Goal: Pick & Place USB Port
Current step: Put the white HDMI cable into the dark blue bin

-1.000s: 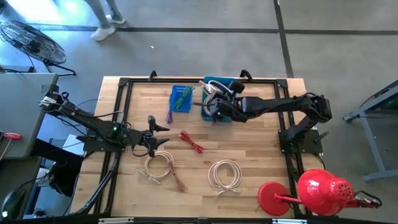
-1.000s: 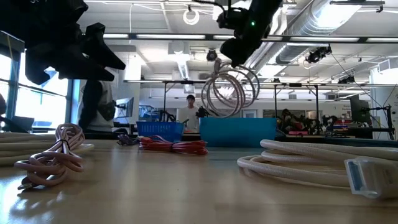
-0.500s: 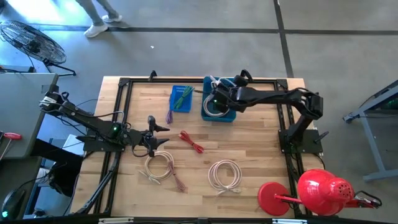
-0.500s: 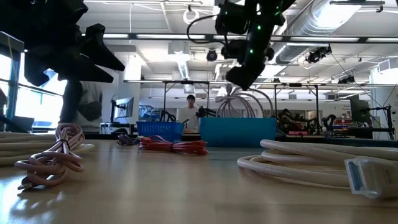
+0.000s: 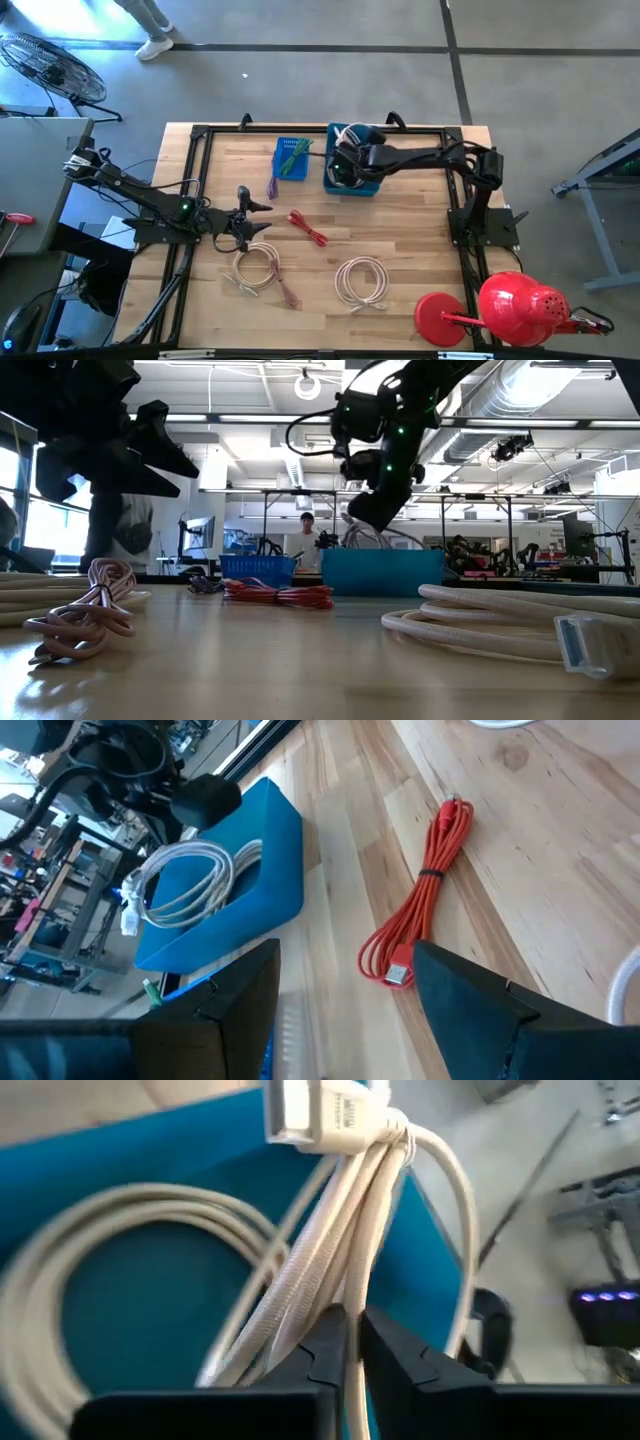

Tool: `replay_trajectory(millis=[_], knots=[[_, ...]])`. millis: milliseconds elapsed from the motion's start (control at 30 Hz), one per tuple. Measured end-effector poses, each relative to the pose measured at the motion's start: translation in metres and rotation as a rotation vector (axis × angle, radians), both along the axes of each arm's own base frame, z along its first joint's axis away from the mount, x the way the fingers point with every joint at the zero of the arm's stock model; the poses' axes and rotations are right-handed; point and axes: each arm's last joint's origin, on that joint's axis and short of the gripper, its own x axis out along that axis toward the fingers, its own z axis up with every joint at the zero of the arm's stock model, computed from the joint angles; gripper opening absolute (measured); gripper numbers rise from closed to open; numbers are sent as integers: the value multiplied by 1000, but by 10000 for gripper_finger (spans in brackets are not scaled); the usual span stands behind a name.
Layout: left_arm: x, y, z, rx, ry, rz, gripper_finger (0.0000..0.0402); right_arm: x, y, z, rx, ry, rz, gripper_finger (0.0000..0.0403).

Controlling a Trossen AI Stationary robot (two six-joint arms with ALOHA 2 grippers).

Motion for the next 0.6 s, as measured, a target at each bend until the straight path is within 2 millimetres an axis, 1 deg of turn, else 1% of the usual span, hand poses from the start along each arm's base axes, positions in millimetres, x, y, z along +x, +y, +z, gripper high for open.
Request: replay_trajectory(millis=[133, 233, 400, 600], knots=[[0, 0, 0, 2, 3, 2, 223, 5, 5, -1, 108, -30, 97, 68], [0, 0, -1, 3, 6, 2, 223, 6, 6, -2, 160, -56, 125, 90], [0, 0, -1, 3, 8, 2, 223, 6, 6, -1, 163, -81, 94, 124], [-1, 0, -1, 6, 14, 2, 223, 3, 6, 1, 130, -54, 82, 175]])
